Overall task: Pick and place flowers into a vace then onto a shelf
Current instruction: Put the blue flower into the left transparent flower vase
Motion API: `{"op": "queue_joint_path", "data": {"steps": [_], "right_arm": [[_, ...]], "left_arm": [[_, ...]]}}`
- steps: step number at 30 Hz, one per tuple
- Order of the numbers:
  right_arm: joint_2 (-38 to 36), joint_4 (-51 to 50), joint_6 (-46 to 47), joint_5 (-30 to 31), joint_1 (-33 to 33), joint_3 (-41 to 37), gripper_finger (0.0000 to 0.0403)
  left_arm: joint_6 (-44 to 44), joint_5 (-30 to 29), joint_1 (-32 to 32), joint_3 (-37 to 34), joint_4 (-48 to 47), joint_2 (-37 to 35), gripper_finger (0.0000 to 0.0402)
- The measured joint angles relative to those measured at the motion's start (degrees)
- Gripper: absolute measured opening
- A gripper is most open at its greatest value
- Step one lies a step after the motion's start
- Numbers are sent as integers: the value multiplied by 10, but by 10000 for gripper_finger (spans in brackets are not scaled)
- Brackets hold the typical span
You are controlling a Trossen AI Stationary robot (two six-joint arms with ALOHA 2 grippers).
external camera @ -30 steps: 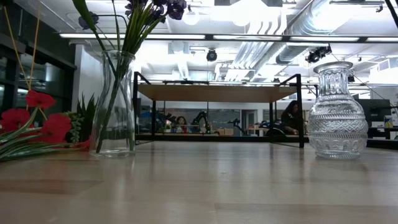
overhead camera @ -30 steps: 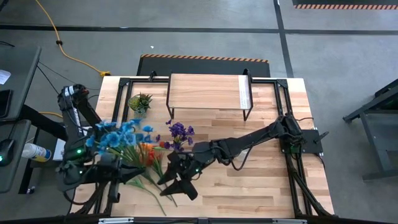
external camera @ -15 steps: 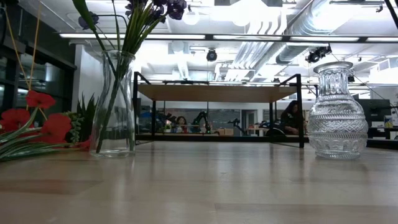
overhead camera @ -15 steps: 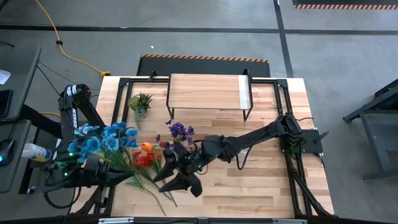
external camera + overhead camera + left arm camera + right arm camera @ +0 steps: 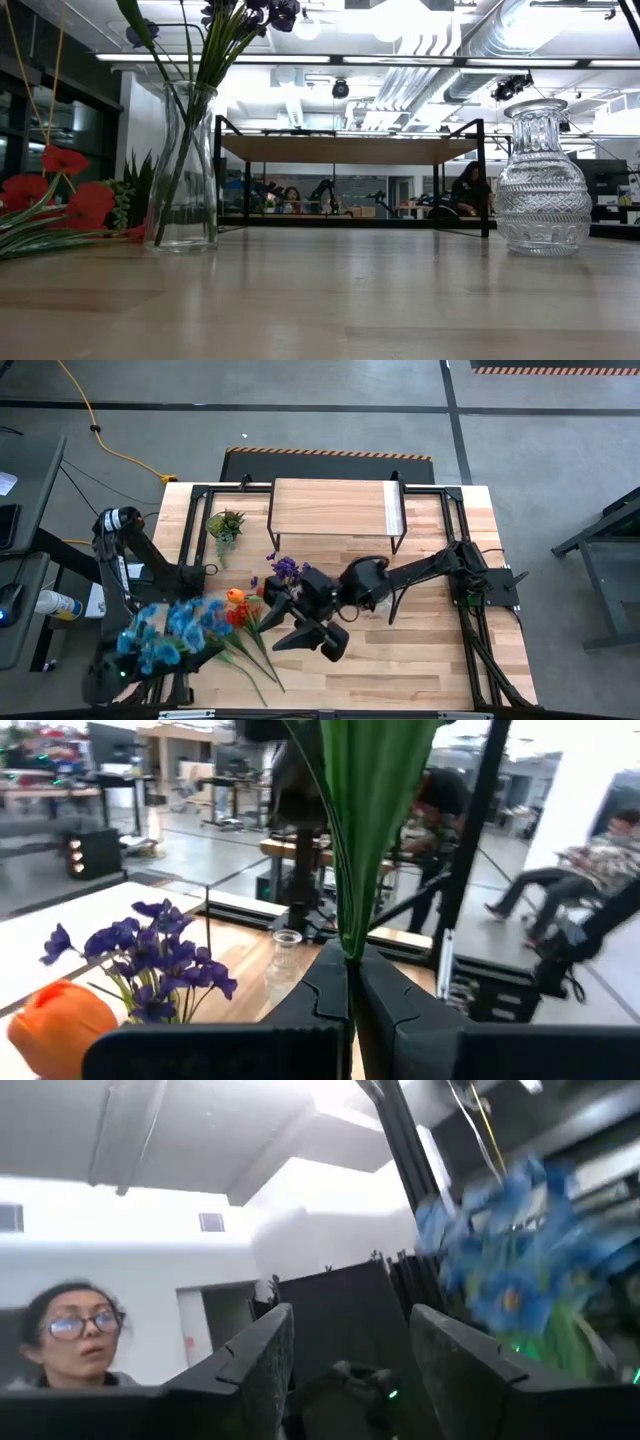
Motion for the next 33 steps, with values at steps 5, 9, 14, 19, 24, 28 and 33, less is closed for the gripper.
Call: {"op": "queue_joint_path", "data": {"steps": [5, 9, 14, 19, 24, 28, 33], "right_arm": [[-27, -2, -35, -1, -3, 0, 189], [-48, -15, -37, -16, -5, 0, 189], [-67, -23, -39, -28, -5, 0, 189], [-81, -46, -39, -48, -5, 0, 185], [-85, -52, -39, -61, -5, 0, 185], [-85, -56, -36, -65, -5, 0, 184], [-85, -67, -35, -65, -5, 0, 180]], "left_arm": [[-10, -1, 47, 0, 17, 36, 35], [11, 30, 79, 0, 29, 44, 35], [46, 73, 123, 0, 34, 44, 35], [95, 110, 168, 0, 34, 44, 35], [135, 127, 193, 0, 20, 44, 35], [136, 123, 194, 0, -17, 44, 35], [82, 107, 194, 0, -95, 44, 35]]}}
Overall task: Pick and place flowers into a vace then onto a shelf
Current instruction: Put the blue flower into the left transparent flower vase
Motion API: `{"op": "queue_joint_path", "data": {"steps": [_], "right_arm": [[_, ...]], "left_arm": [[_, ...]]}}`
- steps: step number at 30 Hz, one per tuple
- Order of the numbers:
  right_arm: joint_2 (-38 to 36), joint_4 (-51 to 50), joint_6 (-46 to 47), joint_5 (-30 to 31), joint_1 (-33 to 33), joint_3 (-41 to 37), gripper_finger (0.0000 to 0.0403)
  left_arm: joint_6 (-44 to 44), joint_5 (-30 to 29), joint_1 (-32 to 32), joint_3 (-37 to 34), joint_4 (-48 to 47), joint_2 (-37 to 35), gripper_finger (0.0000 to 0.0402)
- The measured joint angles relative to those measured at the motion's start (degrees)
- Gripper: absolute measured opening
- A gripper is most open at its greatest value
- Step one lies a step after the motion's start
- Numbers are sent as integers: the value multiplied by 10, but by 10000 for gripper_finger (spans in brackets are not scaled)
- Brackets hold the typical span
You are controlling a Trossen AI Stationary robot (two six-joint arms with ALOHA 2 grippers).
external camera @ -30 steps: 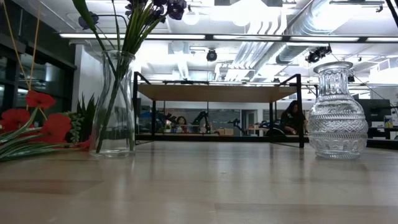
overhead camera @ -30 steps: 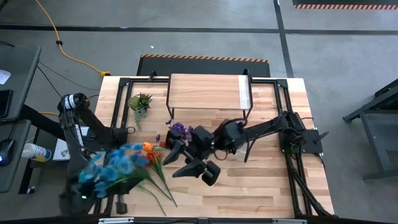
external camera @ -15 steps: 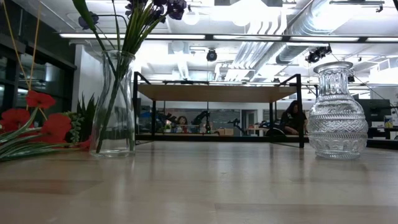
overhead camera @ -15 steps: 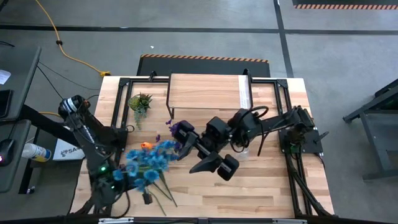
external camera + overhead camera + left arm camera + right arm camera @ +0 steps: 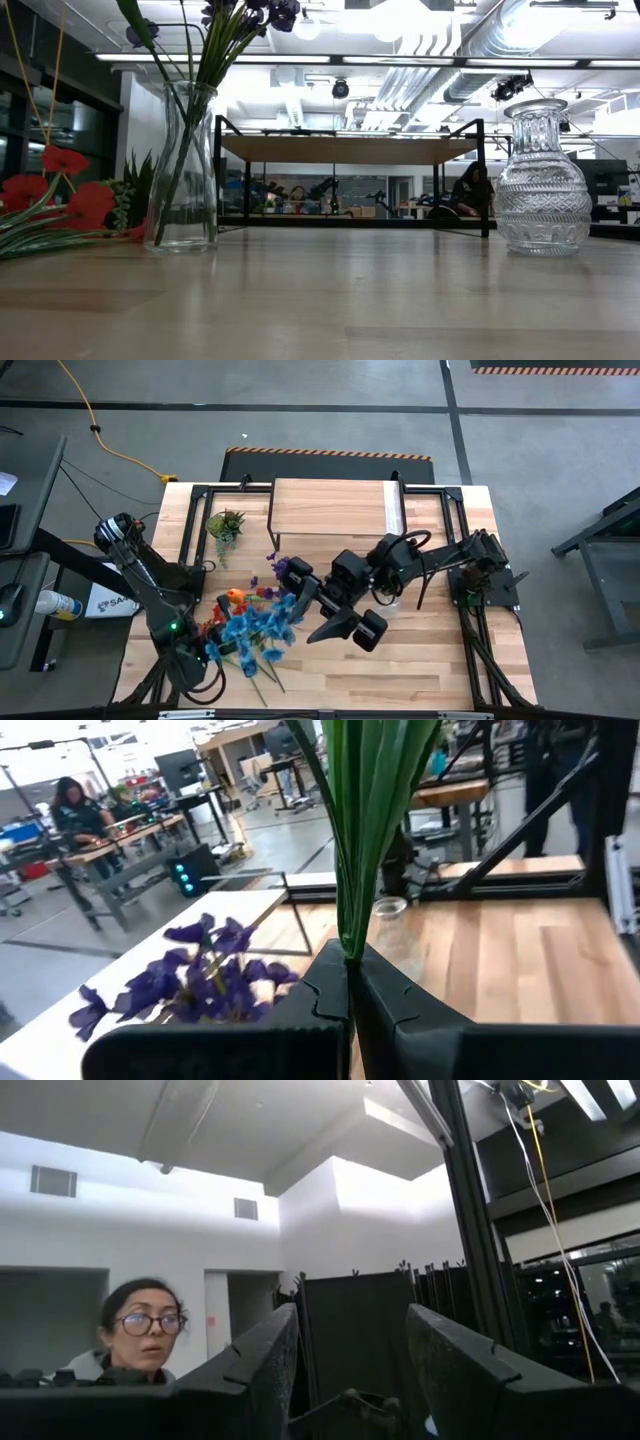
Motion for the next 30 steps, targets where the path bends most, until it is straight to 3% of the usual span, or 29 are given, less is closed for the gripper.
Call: {"op": "queue_joint_path", "data": {"steps": [13, 30], "right_arm": [[0, -26, -4, 8, -8, 0, 179], [0, -46, -4, 7, -8, 0, 179]], "left_arm": [[-31, -11, 1, 0, -48, 1, 35], [-60, 6, 42, -1, -45, 28, 35]]}}
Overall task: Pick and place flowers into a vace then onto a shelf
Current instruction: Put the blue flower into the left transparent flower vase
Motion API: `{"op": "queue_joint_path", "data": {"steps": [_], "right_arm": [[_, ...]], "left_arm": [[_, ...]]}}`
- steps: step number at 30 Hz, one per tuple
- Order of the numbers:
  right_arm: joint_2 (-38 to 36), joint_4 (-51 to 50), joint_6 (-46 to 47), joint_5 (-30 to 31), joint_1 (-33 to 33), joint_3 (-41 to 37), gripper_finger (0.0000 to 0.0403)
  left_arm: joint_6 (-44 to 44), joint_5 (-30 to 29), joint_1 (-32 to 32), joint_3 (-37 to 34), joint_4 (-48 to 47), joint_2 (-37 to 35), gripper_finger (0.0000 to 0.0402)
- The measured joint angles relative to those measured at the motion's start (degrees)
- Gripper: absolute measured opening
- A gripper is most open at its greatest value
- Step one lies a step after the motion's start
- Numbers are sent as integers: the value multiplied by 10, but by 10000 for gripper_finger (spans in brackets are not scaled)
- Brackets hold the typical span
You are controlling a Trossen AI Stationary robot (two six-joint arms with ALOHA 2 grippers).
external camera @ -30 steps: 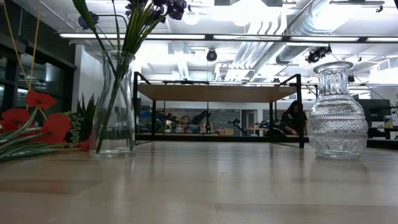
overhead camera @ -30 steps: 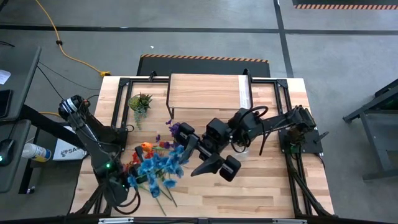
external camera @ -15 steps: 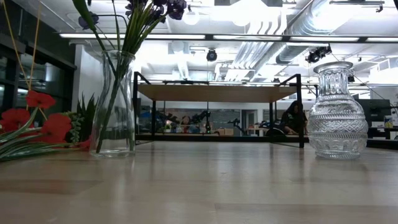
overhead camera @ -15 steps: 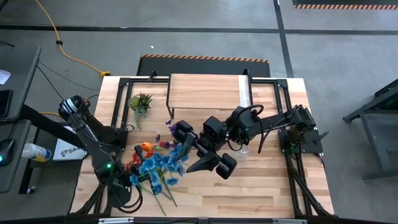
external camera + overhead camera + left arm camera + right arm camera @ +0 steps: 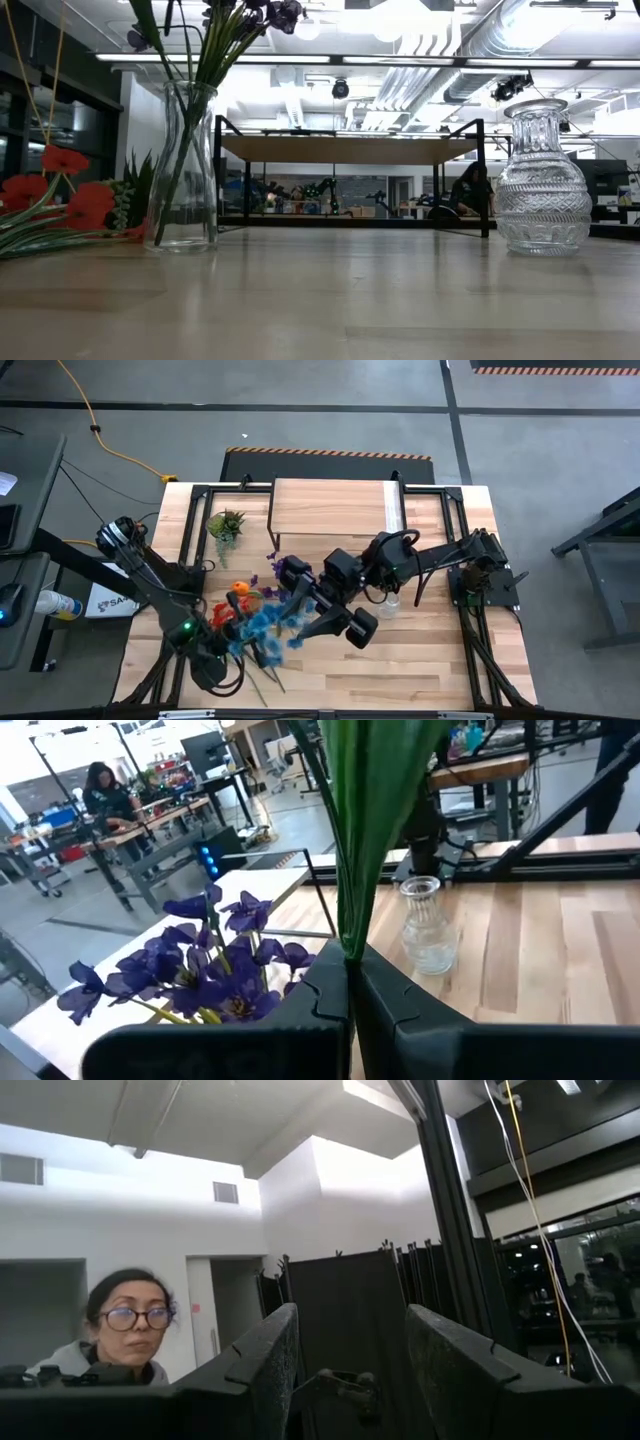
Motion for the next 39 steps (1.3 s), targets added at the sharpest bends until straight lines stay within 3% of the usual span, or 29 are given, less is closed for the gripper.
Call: {"op": "queue_joint_path", "data": {"steps": [25, 34, 39], "right_arm": [[0, -57, 0, -66, 21, 0, 179], [0, -79, 0, -69, 22, 0, 181], [0, -81, 0, -101, 22, 0, 177]], "left_arm": [[-81, -37, -1, 0, -1, 6, 35], [-108, -42, 26, 1, 0, 45, 35], [-109, -45, 29, 0, -1, 47, 35]]}}
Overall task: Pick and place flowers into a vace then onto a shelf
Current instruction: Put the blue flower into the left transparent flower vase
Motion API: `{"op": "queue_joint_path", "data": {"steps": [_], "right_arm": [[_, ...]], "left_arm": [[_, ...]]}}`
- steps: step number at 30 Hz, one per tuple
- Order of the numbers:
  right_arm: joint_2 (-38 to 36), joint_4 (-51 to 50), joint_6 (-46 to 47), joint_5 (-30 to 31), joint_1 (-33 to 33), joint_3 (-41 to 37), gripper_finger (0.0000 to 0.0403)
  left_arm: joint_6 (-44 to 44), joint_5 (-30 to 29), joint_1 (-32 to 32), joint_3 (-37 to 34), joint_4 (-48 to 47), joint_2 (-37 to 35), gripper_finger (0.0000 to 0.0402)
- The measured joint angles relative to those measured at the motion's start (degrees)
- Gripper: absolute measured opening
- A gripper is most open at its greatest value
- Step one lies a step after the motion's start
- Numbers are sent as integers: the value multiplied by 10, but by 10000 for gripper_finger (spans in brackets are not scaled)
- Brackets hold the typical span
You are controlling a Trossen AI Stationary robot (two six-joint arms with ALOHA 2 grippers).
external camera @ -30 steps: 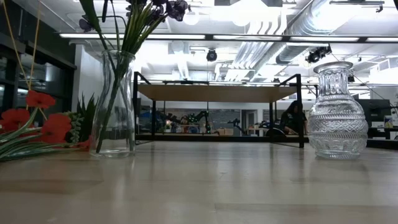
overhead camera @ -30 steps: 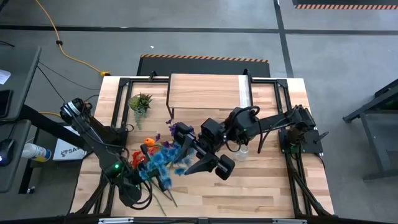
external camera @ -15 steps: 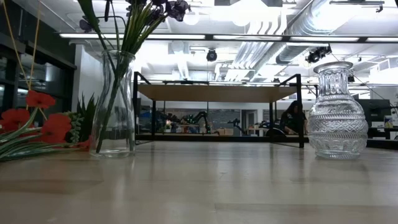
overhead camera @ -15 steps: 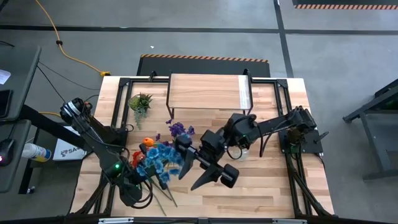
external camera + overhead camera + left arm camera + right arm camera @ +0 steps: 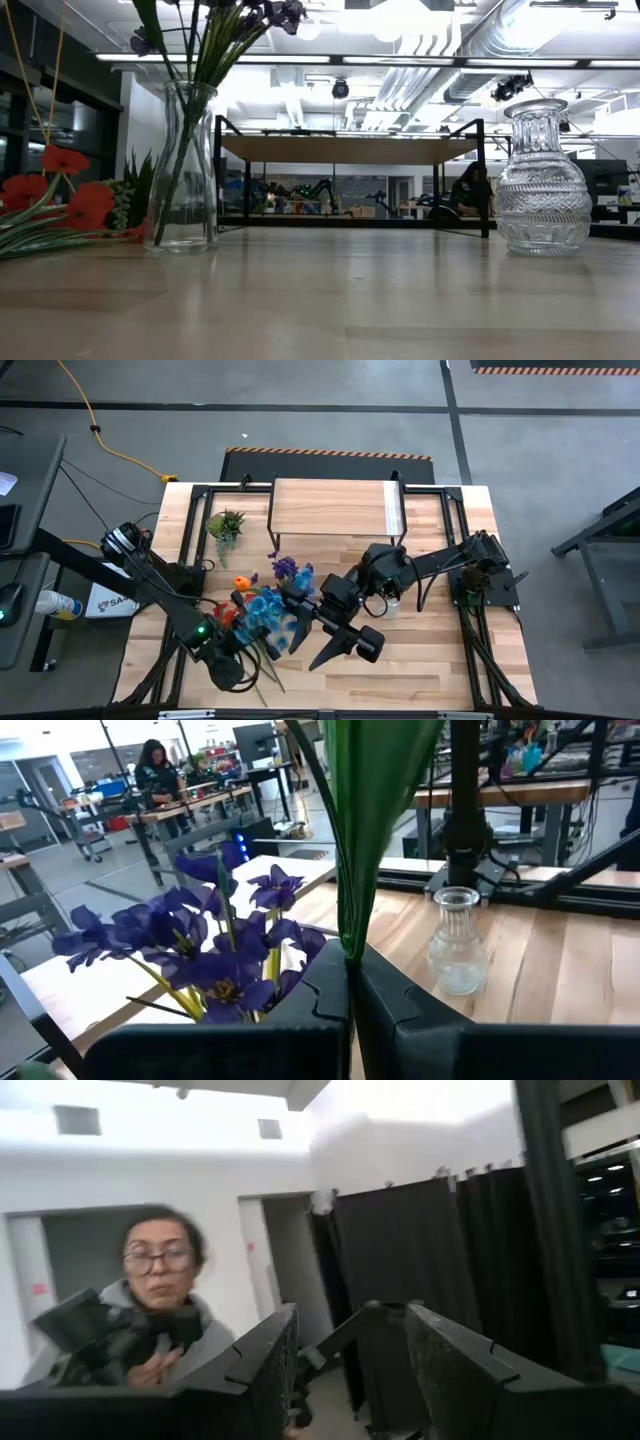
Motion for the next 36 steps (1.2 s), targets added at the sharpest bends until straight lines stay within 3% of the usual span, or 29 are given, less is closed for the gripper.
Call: {"op": "queue_joint_path", "data": {"steps": [14, 26, 36], "right_arm": [[0, -9, 0, -12, 0, 0, 177], [0, -27, -13, -12, 0, 0, 177], [0, -30, -15, -11, -3, 0, 179]], "left_arm": [[14, -12, 0, 0, -34, 0, 35], [-130, 14, 0, 0, -141, 0, 35], [-170, 24, 0, -20, -138, 0, 35]]}}
